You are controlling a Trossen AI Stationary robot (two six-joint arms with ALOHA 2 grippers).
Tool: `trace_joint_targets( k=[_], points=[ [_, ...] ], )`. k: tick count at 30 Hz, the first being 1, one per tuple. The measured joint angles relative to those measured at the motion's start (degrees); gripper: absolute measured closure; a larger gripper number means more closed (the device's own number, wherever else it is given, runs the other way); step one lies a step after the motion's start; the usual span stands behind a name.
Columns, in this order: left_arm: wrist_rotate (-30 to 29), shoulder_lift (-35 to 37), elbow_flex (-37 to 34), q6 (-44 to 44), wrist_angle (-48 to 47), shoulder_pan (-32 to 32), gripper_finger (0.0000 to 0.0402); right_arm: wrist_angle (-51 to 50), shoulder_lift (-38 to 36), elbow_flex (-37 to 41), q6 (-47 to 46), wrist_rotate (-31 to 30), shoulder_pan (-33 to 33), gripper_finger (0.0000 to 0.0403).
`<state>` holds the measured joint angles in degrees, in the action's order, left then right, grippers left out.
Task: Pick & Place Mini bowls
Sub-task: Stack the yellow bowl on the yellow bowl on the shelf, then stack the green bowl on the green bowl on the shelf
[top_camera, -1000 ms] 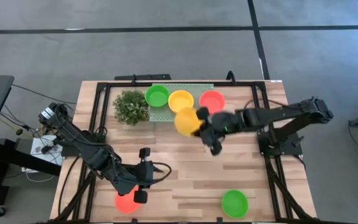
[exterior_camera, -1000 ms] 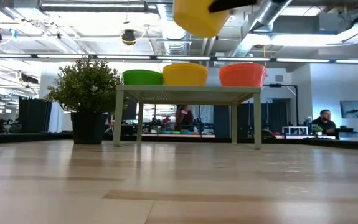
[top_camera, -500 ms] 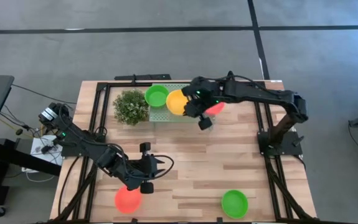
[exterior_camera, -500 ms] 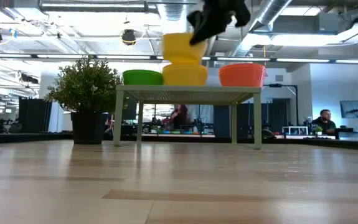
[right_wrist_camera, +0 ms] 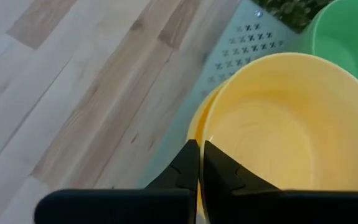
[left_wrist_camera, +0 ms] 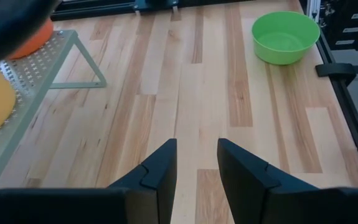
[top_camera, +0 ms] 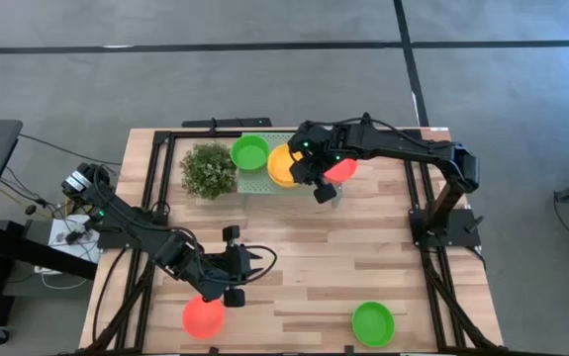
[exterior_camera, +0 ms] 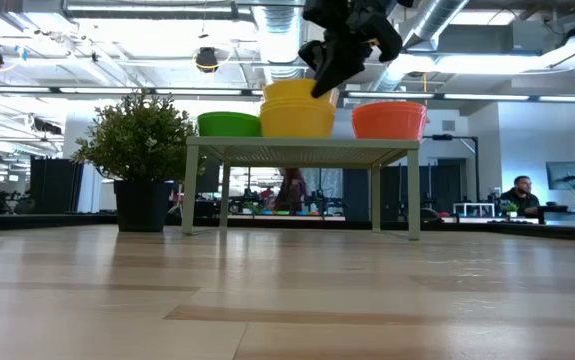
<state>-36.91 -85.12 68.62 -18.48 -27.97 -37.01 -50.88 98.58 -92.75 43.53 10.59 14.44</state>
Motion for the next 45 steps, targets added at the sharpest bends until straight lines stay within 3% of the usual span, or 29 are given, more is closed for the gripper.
trace_joint_targets(
  k=[13, 21, 24, 30, 34, 40, 45],
  points=[
    [0.02, 0.0, 0.0, -2.82, 0.81, 0.0, 0.0285, 0.07, -1.08, 0.01, -0.56, -3.38, -1.21, 0.0332],
    [0.02, 0.0, 0.02, -3.04, 1.07, 0.0, 0.0285, -2.34, -7.8, 0.02, -5.55, -14.21, -8.91, 0.032],
    [0.02, 0.0, 0.02, -3.19, 1.49, 0.0, 0.0285, -5.31, -11.67, 0.02, -10.82, -17.53, -12.94, 0.032],
    [0.02, 0.0, 0.05, -3.45, 2.08, 0.0, 0.0285, -12.95, -19.67, 0.97, -27.13, -16.75, -20.66, 0.032],
    [0.02, 0.0, 0.05, -3.45, 2.45, 0.0, 0.0285, -12.92, -25.44, 7.71, -37.87, -12.33, -25.99, 0.032],
    [0.02, 0.0, 0.07, -3.45, 2.84, 0.0, 0.0285, -6.2, -33.6, 24.2, -50.97, -12.0, -35.42, 0.032],
    [0.02, 0.0, 0.06, -3.45, 3.01, 0.0, 0.0285, -0.72, -35.59, 36.92, -64.98, -11.82, -43.75, 0.032]
  ],
)
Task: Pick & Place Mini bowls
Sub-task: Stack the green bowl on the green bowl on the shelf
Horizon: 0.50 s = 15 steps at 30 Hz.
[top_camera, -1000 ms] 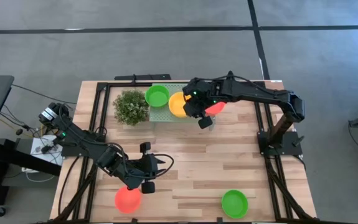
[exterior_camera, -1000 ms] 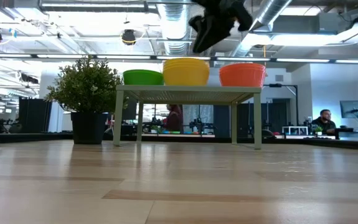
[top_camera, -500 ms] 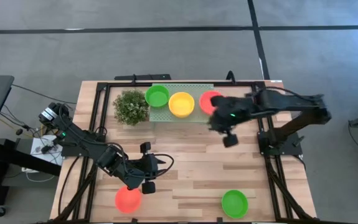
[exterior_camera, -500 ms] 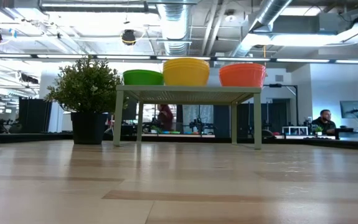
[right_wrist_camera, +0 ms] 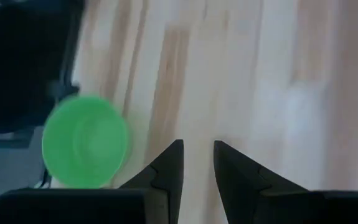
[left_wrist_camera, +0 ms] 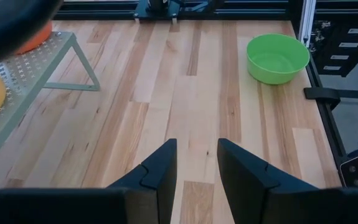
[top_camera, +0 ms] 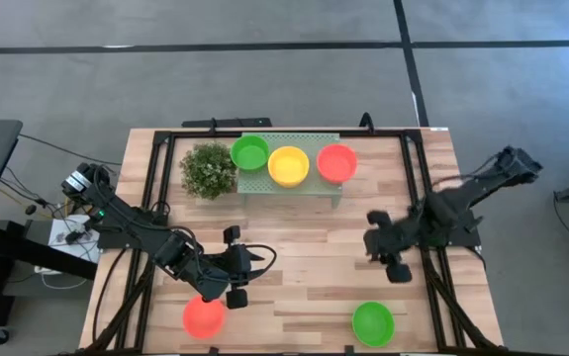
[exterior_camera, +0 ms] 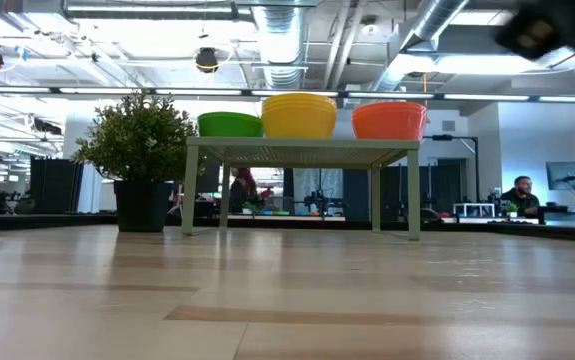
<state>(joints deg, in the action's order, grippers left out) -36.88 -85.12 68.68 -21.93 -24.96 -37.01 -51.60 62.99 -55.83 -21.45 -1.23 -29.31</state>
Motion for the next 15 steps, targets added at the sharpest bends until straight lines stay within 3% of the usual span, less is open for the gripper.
trace_joint_targets(
  k=[7, 15],
  points=[
    [0.0, 0.0, -0.01, 0.22, 0.53, 0.0, 0.0285, 3.11, 4.95, 8.28, -17.76, 4.33, -8.94, 0.032],
    [-0.4, 0.0, 0.01, 0.24, 1.01, 0.0, 0.0285, 12.36, 13.11, 8.39, -23.08, 4.43, -14.0, 0.032]
  ],
)
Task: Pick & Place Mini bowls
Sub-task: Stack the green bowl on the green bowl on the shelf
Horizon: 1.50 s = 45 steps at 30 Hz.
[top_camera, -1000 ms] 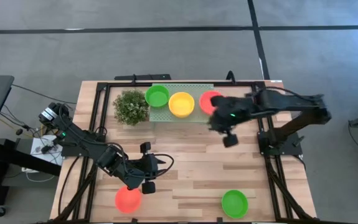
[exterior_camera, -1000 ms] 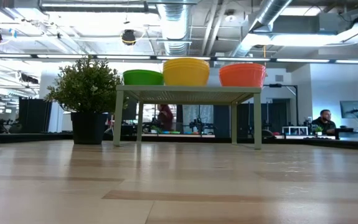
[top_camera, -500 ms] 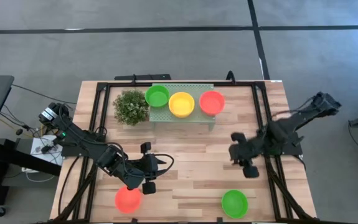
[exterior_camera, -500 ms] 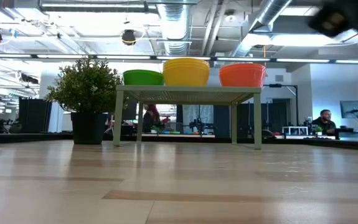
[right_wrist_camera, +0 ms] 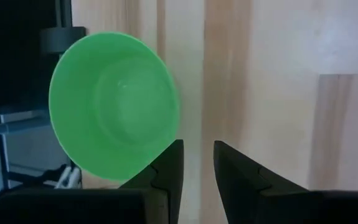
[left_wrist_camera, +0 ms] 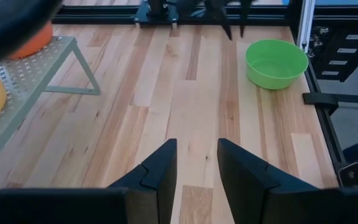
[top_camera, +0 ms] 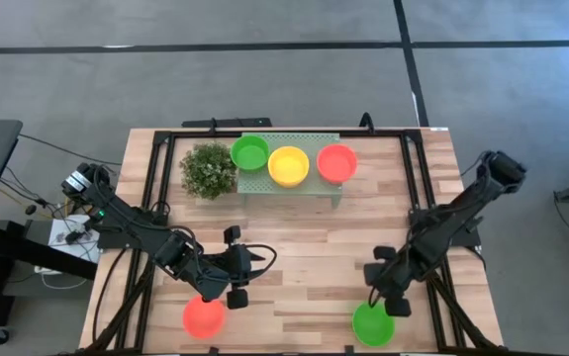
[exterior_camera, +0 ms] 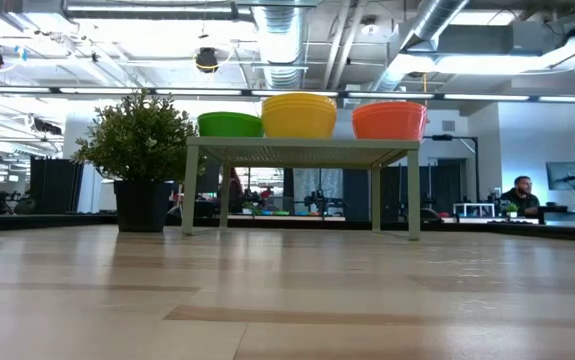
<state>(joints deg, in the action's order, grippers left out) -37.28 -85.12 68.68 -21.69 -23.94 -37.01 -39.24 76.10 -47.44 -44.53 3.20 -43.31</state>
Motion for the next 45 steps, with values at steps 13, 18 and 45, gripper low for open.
trace_joint_targets(
  k=[13, 18, 45],
  points=[
    [-0.86, 0.0, 0.0, 0.0, 0.04, 0.04, 0.0285, 8.57, 7.32, 0.0, -6.6, 0.45, -2.17, 0.032],
    [-0.89, 0.0, -0.02, 0.0, 0.42, 0.51, 0.0285, 9.18, 10.31, -0.07, -6.14, 1.39, -2.03, 0.032],
    [9.52, -1.57, 0.02, 17.41, 14.84, 2.52, 0.0285, 2.89, 12.76, -5.38, 19.25, 7.44, 16.02, 0.0399]
  ],
)
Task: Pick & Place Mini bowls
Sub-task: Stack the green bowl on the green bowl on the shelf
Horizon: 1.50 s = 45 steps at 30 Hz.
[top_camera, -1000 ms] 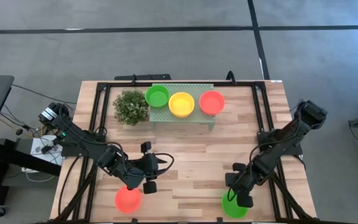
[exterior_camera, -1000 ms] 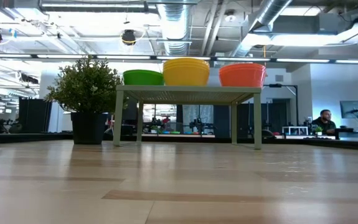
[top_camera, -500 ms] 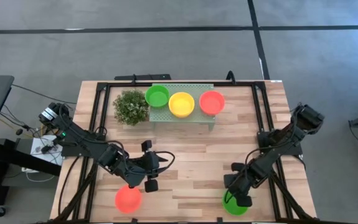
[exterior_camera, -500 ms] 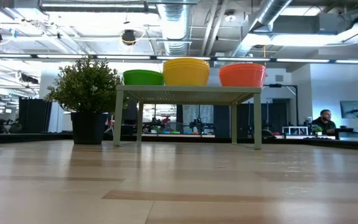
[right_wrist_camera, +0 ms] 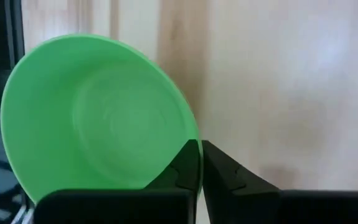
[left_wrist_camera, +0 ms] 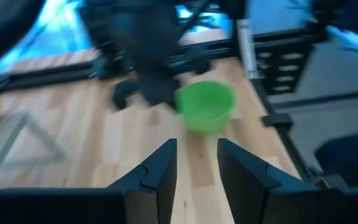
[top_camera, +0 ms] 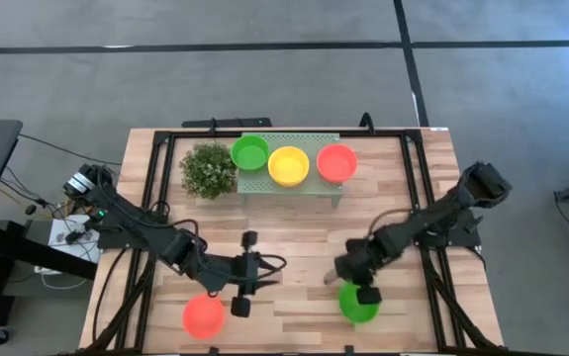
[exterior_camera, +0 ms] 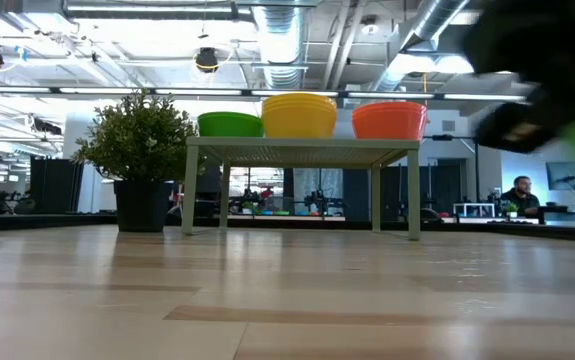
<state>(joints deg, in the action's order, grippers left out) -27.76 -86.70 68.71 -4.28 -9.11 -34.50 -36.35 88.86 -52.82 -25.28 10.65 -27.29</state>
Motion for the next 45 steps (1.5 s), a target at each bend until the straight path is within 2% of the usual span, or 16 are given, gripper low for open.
trace_joint_targets(
  k=[4, 7, 13, 20, 25, 27, 29, 34, 39, 45],
  points=[
    [8.59, -2.14, 0.0, 6.46, 6.59, 2.99, 0.0285, 0.29, 0.0, -3.42, 4.69, -0.08, 8.27, 0.0394],
    [11.3, -4.66, 0.0, 9.86, 9.66, 5.41, 0.0285, 1.29, 0.48, -5.72, 5.0, -0.12, 13.44, 0.039],
    [15.53, -9.74, 0.0, 14.75, 9.92, 9.57, 0.0284, 2.5, 0.44, -6.75, 4.61, -0.03, 19.07, 0.0395],
    [17.34, -14.37, 0.0, 24.4, 10.29, 12.28, 0.0254, 2.95, 0.44, -6.75, -2.69, 0.03, 21.64, 0.0397],
    [17.61, -16.53, 0.0, 26.91, 10.44, 14.74, 0.0223, 2.94, 0.46, -6.75, -4.89, 1.2, 21.79, 0.0399],
    [19.58, -17.6, 0.0, 26.98, 10.48, 15.57, 0.0217, 2.71, 0.46, -6.71, -5.33, 1.52, 21.92, 0.04],
    [21.75, -18.55, 0.0, 28.06, 10.6, 16.06, 0.0216, 2.69, 0.55, -6.69, -5.31, 2.05, 22.19, 0.0399],
    [21.95, -19.78, 0.02, 31.25, 10.51, 15.94, 0.0231, 2.19, 0.57, -6.67, -5.27, 2.65, 22.85, 0.0396],
    [21.54, -17.24, 0.0, 31.36, 10.17, 15.59, 0.0244, -0.09, 0.55, -6.71, -5.0, 3.08, 23.26, 0.0396],
    [21.67, -15.32, -0.04, 31.35, 10.24, 15.32, 0.0241, -0.29, 0.5, -6.71, -4.81, 3.05, 23.3, 0.0396]
  ],
)
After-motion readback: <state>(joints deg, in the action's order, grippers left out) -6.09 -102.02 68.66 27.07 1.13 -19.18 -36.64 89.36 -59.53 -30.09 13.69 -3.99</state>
